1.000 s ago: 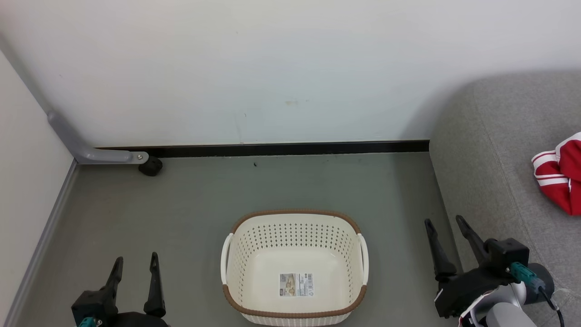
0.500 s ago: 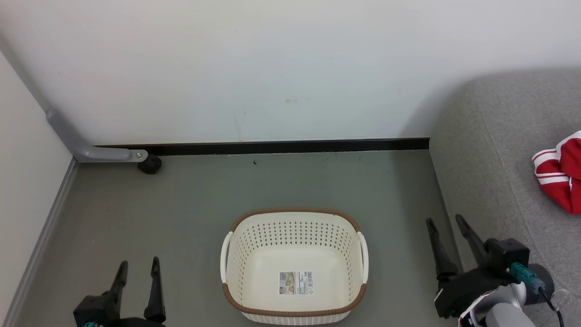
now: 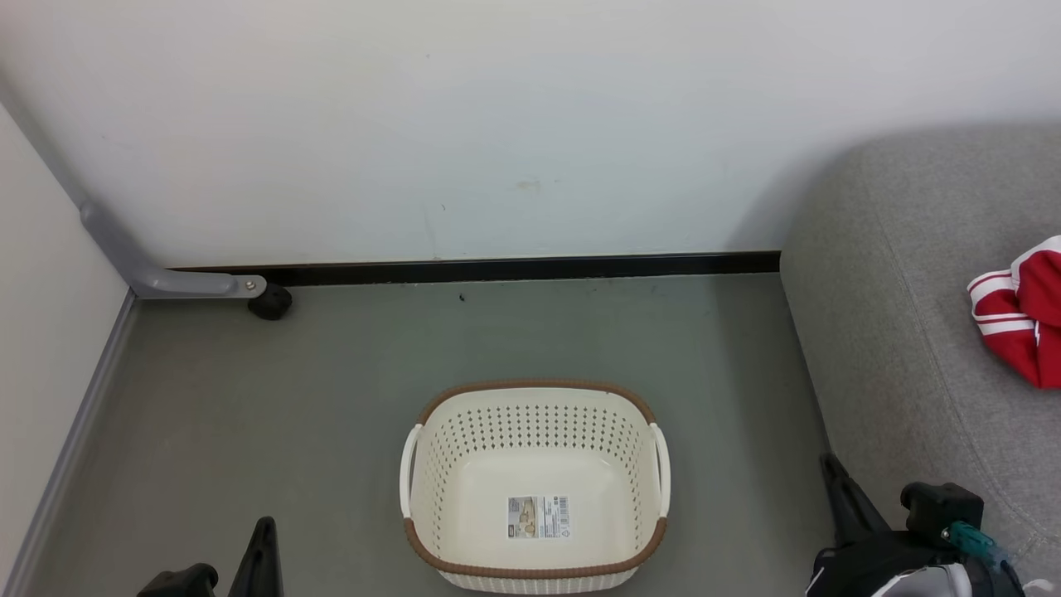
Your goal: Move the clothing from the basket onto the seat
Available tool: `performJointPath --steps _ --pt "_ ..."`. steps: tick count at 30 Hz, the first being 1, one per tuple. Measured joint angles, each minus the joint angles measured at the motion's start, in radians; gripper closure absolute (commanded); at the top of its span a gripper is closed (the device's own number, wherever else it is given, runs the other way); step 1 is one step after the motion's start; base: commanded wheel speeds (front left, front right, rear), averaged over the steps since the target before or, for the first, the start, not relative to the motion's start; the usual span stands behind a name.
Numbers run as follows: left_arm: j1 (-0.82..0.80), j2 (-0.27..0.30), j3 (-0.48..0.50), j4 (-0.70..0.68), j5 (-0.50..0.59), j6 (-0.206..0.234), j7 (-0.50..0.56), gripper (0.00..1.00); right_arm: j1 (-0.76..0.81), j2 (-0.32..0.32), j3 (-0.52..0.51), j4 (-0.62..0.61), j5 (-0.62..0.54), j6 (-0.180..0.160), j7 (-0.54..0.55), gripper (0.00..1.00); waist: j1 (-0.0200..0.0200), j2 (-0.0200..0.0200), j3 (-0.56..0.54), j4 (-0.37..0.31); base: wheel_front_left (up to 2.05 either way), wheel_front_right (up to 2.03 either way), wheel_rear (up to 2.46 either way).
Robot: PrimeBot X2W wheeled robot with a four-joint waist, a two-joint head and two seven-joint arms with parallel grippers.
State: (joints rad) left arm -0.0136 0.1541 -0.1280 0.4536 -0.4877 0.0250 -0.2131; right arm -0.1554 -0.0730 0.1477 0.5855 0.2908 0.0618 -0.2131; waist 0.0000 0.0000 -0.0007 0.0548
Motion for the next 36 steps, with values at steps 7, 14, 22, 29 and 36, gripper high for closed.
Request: performJointPath --steps 7,14,22,29,36 --pt "-0.001 -0.008 0.019 -0.002 -0.084 -0.009 0.027 1.00 0.000 0.002 -0.022 -0.012 0.114 0.001 0.029 1.00 0.0000 0.0000 -0.001 -0.004 0.00 0.00 0.00" --pt "-0.003 -0.017 0.034 -0.008 -0.163 -0.025 0.053 1.00 0.000 0.005 -0.044 -0.031 0.214 0.008 0.055 1.00 0.0000 0.0000 -0.001 -0.009 0.00 0.00 0.00" --pt "-0.005 -0.028 0.054 -0.022 -0.264 -0.035 0.084 1.00 0.001 0.007 -0.068 -0.056 0.323 0.009 0.082 1.00 0.0000 0.0000 -0.001 -0.014 0.00 0.00 0.00" --pt "-0.006 -0.033 0.068 -0.035 -0.343 -0.044 0.107 1.00 0.002 0.009 -0.090 -0.078 0.422 0.018 0.108 1.00 0.0000 0.0000 0.000 -0.018 0.00 0.00 0.00" --pt "-0.019 -0.042 0.086 -0.047 -0.428 -0.053 0.133 1.00 0.004 0.011 -0.111 -0.102 0.518 0.018 0.134 1.00 0.0000 0.0000 0.000 -0.022 0.00 0.00 0.00"
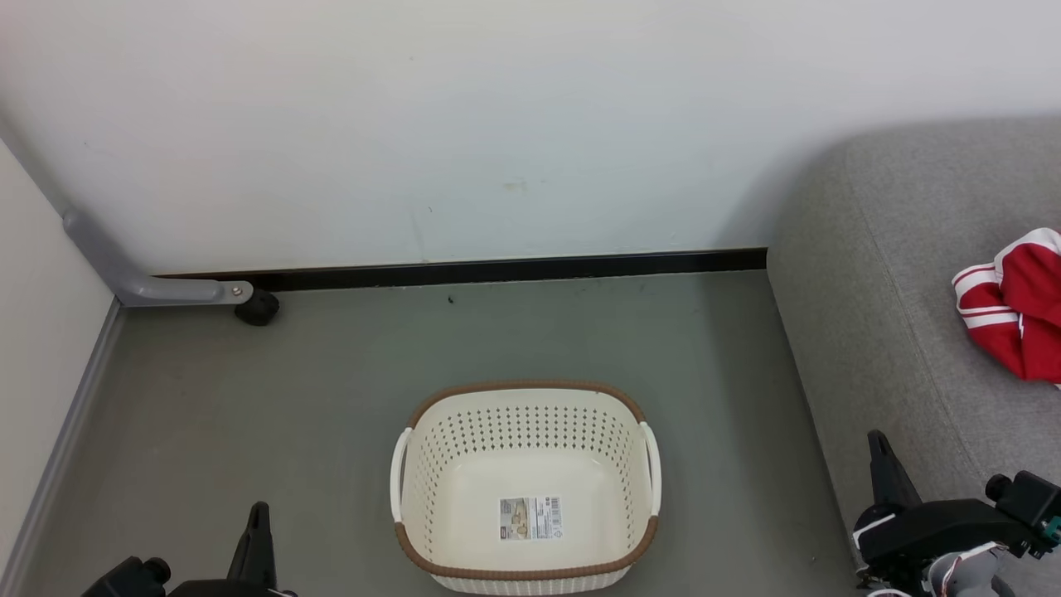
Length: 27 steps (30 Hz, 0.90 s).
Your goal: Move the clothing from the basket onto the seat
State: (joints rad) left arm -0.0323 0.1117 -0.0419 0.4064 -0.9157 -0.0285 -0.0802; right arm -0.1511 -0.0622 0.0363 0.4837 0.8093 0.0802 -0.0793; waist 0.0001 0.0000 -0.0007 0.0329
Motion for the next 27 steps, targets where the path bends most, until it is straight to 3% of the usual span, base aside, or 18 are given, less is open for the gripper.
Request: performJointPath --steps 27 --pt "-0.011 -0.031 0.062 -0.049 -0.321 -0.044 0.090 1.00 0.022 0.009 -0.083 -0.087 0.370 0.017 0.089 1.00 0.0000 0.0000 0.001 -0.016 0.00 0.00 0.00"
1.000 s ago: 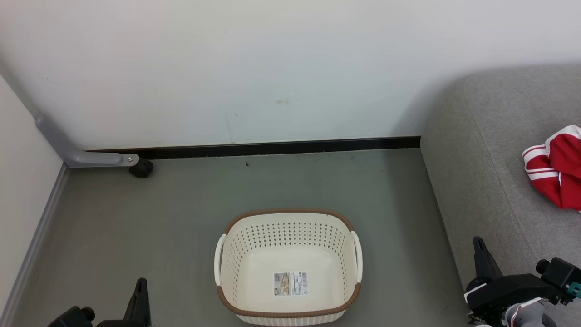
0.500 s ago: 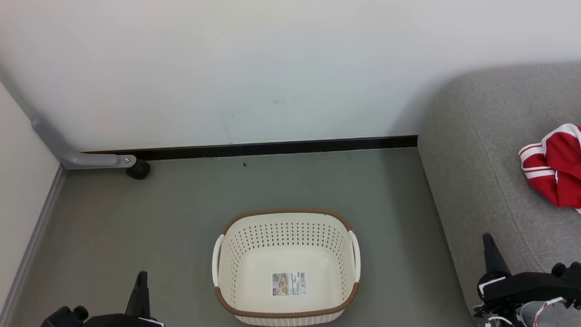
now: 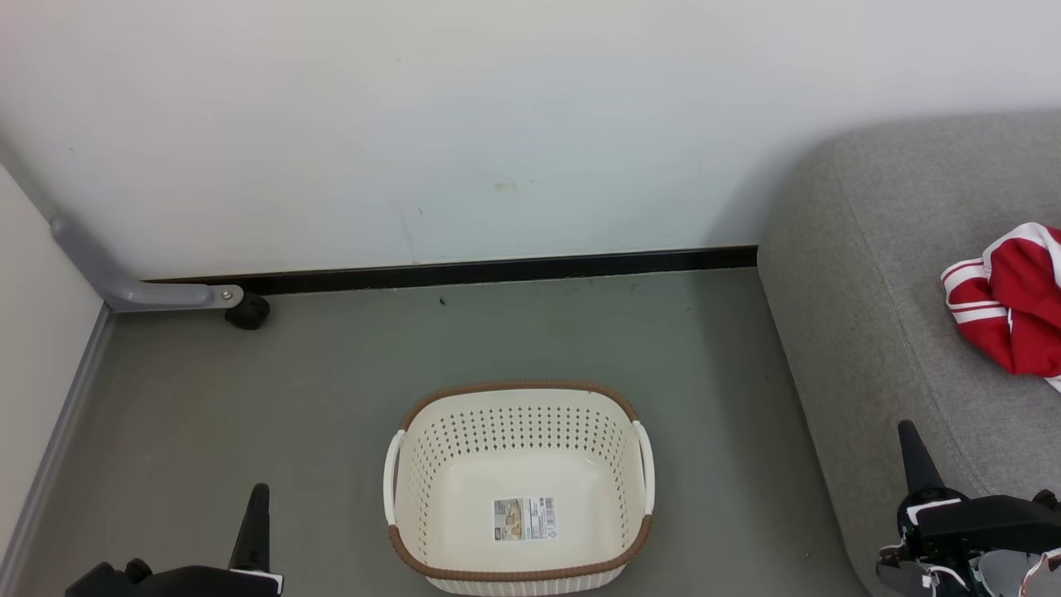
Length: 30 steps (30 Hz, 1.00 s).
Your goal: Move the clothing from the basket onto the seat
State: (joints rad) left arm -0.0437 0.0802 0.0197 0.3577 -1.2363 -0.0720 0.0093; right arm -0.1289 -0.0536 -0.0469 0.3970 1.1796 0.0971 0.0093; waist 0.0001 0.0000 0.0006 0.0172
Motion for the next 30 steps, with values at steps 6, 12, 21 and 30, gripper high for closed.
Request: performJointPath --steps 6,12,21,30 --pt "-0.012 -0.008 0.012 -0.012 -0.074 -0.009 0.025 1.00 0.003 0.002 -0.018 -0.016 0.086 0.004 0.026 1.00 0.0000 0.0000 0.000 -0.004 0.00 0.00 0.00" --pt "-0.014 -0.016 0.028 -0.020 -0.143 -0.021 0.044 1.00 0.008 0.003 -0.036 -0.036 0.168 0.009 0.044 1.00 0.0000 0.0000 0.000 -0.007 0.00 0.00 0.00" --pt "-0.018 -0.025 0.046 -0.036 -0.248 -0.035 0.075 1.00 0.017 0.006 -0.064 -0.064 0.292 0.015 0.073 1.00 0.0000 0.0000 0.001 -0.012 0.00 0.00 0.00" --pt "-0.032 -0.036 0.066 -0.050 -0.345 -0.051 0.104 1.00 0.022 0.008 -0.090 -0.089 0.412 0.019 0.104 1.00 0.0000 0.0000 0.001 -0.017 0.00 0.00 0.00"
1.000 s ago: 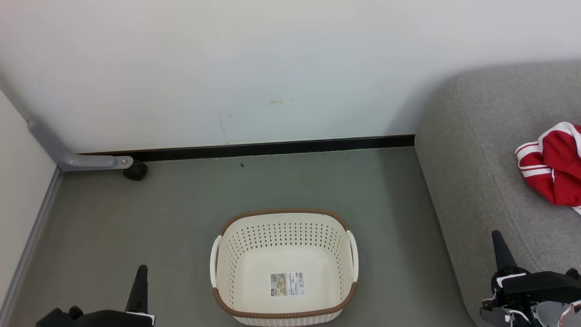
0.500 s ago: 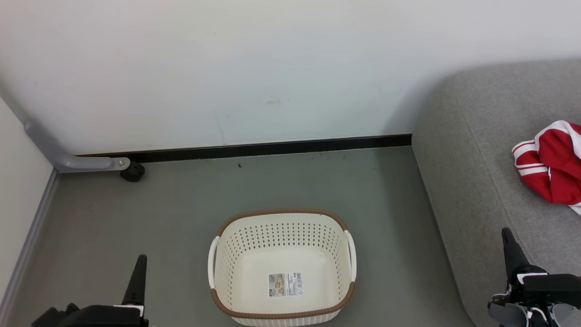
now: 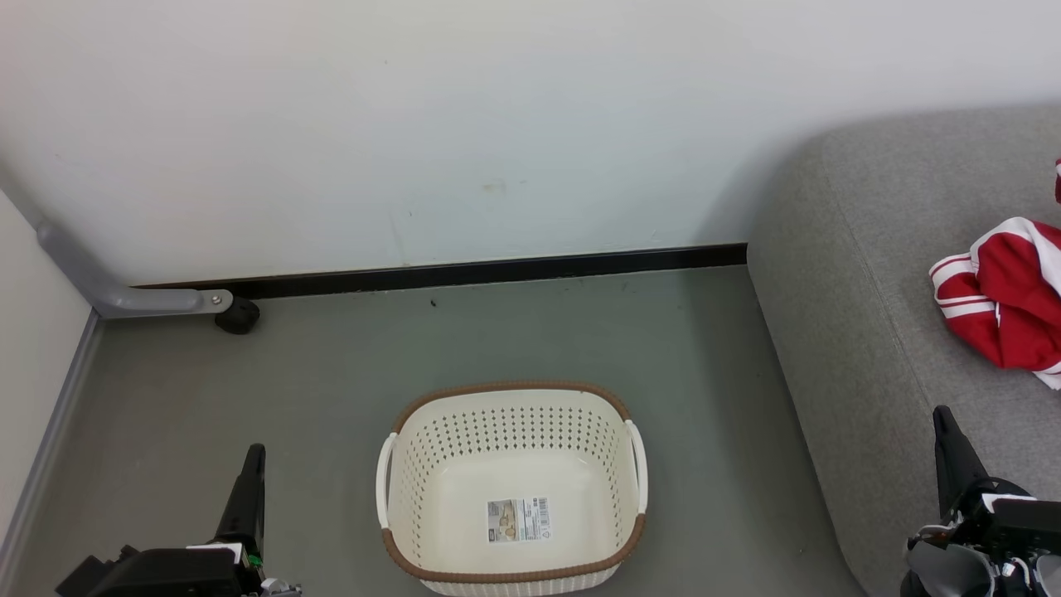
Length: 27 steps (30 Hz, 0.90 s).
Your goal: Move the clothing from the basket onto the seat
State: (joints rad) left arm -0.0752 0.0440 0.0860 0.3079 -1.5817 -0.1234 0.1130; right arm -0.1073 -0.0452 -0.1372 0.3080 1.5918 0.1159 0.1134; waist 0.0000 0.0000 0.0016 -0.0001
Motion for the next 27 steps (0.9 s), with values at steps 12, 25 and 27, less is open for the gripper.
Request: performJointPath --steps 12,25,27 --pt "-0.002 -0.001 0.001 -0.002 -0.001 0.000 0.000 1.00 0.001 0.001 -0.001 -0.002 0.002 0.000 0.000 1.00 0.0000 0.0000 0.000 0.000 0.00 0.00 0.00" --pt "-0.002 -0.001 0.001 -0.003 -0.001 0.000 0.000 1.00 0.001 0.001 -0.001 -0.003 0.002 0.000 0.000 1.00 0.0000 0.0000 0.000 0.000 0.00 0.00 0.00" --pt "-0.002 -0.001 0.001 -0.003 -0.001 0.000 0.000 1.00 0.001 0.001 -0.001 -0.003 0.002 0.000 0.000 1.00 0.0000 0.0000 0.000 0.000 0.00 0.00 0.00"
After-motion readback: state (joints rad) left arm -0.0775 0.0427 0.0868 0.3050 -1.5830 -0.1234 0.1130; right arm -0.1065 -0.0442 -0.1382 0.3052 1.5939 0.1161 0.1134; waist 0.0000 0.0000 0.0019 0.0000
